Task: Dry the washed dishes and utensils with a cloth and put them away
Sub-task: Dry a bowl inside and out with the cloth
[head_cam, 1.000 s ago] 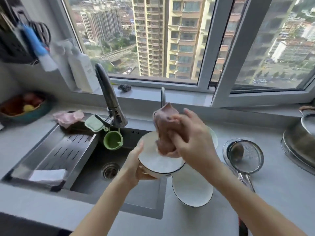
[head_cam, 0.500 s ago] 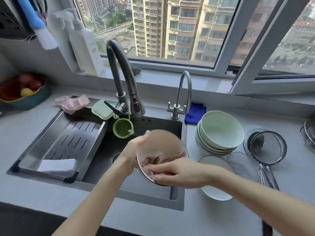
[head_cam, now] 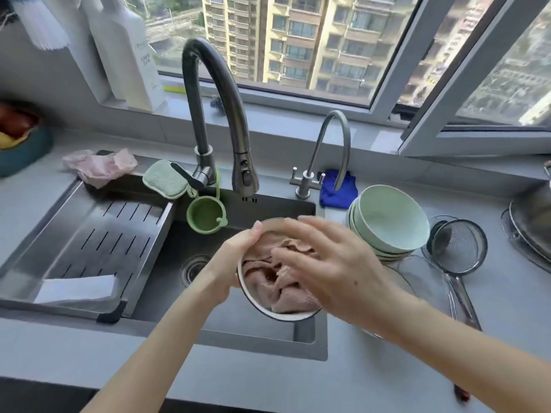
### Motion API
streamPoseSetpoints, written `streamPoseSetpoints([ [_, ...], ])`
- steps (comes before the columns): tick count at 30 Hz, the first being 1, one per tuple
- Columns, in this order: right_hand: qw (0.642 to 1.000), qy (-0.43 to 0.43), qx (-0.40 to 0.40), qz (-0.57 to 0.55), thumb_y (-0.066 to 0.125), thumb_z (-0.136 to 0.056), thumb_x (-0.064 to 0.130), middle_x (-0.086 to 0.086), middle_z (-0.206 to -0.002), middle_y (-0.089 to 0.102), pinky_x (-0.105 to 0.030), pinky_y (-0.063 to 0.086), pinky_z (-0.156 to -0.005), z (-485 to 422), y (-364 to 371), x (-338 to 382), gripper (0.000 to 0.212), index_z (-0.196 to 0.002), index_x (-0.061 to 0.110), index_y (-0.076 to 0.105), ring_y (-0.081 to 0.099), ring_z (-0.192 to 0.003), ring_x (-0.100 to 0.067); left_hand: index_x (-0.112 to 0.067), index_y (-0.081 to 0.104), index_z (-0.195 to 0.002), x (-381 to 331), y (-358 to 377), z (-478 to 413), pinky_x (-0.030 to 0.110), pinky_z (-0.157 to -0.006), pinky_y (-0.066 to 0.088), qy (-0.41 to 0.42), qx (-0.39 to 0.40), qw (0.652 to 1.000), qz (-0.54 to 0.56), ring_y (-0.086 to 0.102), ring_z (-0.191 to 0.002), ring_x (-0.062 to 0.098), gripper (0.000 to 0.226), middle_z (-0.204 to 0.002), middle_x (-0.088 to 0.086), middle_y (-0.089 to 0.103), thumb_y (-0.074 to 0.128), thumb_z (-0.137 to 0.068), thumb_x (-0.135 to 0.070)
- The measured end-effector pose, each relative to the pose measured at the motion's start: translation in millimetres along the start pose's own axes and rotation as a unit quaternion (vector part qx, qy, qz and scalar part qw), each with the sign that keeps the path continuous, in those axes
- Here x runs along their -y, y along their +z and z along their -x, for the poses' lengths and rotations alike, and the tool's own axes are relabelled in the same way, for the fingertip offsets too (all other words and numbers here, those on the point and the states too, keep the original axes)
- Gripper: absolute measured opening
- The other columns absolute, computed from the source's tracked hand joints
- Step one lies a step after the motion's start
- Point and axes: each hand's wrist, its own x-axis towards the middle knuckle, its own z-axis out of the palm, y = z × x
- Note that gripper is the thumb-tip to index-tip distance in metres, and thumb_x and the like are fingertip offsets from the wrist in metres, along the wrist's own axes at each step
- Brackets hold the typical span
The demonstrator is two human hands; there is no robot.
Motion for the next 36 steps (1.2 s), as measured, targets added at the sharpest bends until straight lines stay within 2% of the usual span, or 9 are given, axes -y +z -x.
streamPoseSetpoints([
  [5, 0.948, -0.017, 0.317, 0.007, 0.013, -0.097, 0.055, -0.003, -0.162, 0.002, -0.049, -0.003, -0.118, 17.2, 35.5, 9.2, 0.055, -0.149, 0.039, 0.023, -0.005, -0.148, -0.028, -0.006, 0.069, -0.108, 1.9, 6.5, 2.9, 0.047, -0.102, 0.042, 0.051, 0.013, 0.998, -0.032, 0.063, -0.11, 0.029, 0.05, -0.113, 0.016, 0.068, 0.049, -0.088, -0.047],
  [9, 0.926, 0.094, 0.34, -0.136, 0.01, -0.085, 0.075, 0.0, -0.162, 0.003, -0.043, 0.002, -0.12, 24.0, 42.5, 24.4, 0.073, -0.15, 0.043, 0.007, -0.004, -0.149, -0.021, -0.001, 0.064, -0.111, 13.2, 14.7, 1.9, 0.048, -0.098, 0.045, 0.016, -0.08, 0.996, 0.028, 0.063, -0.106, 0.035, 0.055, -0.112, 0.021, 0.067, 0.055, -0.083, -0.047],
  [14, 0.793, 0.286, 0.215, -0.494, 0.042, -0.09, 0.056, 0.016, -0.154, 0.03, -0.035, 0.025, -0.117, 6.3, 48.7, 47.2, 0.068, -0.151, 0.04, 0.016, 0.027, -0.141, -0.002, 0.0, 0.066, -0.094, 17.5, 26.9, 0.2, 0.038, -0.08, 0.046, -0.067, -0.175, 0.979, 0.079, 0.058, -0.071, 0.031, 0.052, -0.075, 0.017, 0.061, 0.056, -0.086, -0.05],
  [18, 0.907, 0.112, 0.251, -0.318, 0.054, -0.089, 0.041, 0.016, -0.149, 0.04, -0.037, 0.042, -0.1, 34.3, 43.4, 36.2, 0.059, -0.144, 0.034, 0.034, 0.036, -0.136, -0.006, -0.006, 0.071, -0.086, 11.8, 15.4, 1.8, 0.027, -0.058, 0.054, -0.124, -0.07, 0.988, 0.054, 0.067, -0.064, 0.026, 0.045, -0.077, 0.012, 0.069, 0.047, -0.093, -0.044],
  [21, 0.96, -0.062, 0.25, -0.11, 0.043, -0.097, 0.036, 0.016, -0.117, 0.065, -0.031, 0.044, -0.071, 50.1, 34.6, 11.0, 0.028, -0.118, 0.031, 0.061, 0.058, -0.113, -0.011, -0.004, 0.064, -0.113, 3.0, 15.7, -0.4, 0.046, -0.095, 0.046, -0.163, -0.018, 0.984, -0.065, 0.063, -0.098, 0.038, 0.051, -0.109, 0.022, 0.065, 0.046, -0.091, -0.047],
  [23, 0.964, -0.097, 0.243, -0.045, 0.026, -0.103, 0.036, 0.011, -0.091, 0.069, -0.034, 0.044, -0.063, 49.0, 31.7, -0.4, 0.042, -0.098, 0.027, 0.067, 0.063, -0.089, -0.016, -0.003, 0.058, -0.124, -4.7, 18.0, -3.3, 0.054, -0.106, 0.035, -0.192, 0.005, 0.977, -0.096, 0.057, -0.111, 0.042, 0.059, -0.12, 0.025, 0.06, 0.048, -0.089, -0.049],
  [28, 0.994, -0.052, 0.092, -0.039, 0.015, -0.098, 0.016, 0.004, -0.062, 0.063, -0.03, 0.046, -0.049, 55.8, 40.1, 0.1, 0.057, -0.069, 0.016, 0.064, 0.061, -0.059, -0.023, -0.008, 0.062, -0.117, 7.3, 29.2, -2.5, 0.043, -0.09, 0.045, -0.118, -0.019, 0.993, 0.002, 0.061, -0.093, 0.031, 0.047, -0.104, 0.015, 0.066, 0.059, -0.08, -0.037],
  [33, 0.967, 0.175, -0.024, -0.182, 0.036, -0.099, 0.026, 0.002, -0.099, 0.075, -0.038, 0.056, -0.064, 53.0, 72.0, 38.9, 0.041, -0.091, 0.009, 0.073, 0.069, -0.1, -0.021, -0.005, 0.056, -0.093, 43.8, 59.2, 3.0, 0.028, -0.073, 0.048, -0.063, -0.141, 0.984, 0.086, 0.065, -0.074, 0.027, 0.024, -0.1, 0.026, 0.063, 0.051, -0.071, -0.014],
  [36, 0.977, 0.075, 0.002, -0.201, 0.038, -0.1, 0.032, 0.005, -0.105, 0.073, -0.026, 0.05, -0.077, 70.0, 66.8, 33.6, 0.04, -0.101, 0.012, 0.072, 0.066, -0.105, -0.015, -0.006, 0.056, -0.09, 22.5, 45.5, 0.1, 0.031, -0.065, 0.042, -0.132, -0.066, 0.989, 0.008, 0.058, -0.065, 0.03, 0.037, -0.081, 0.017, 0.058, 0.053, -0.054, -0.017],
])
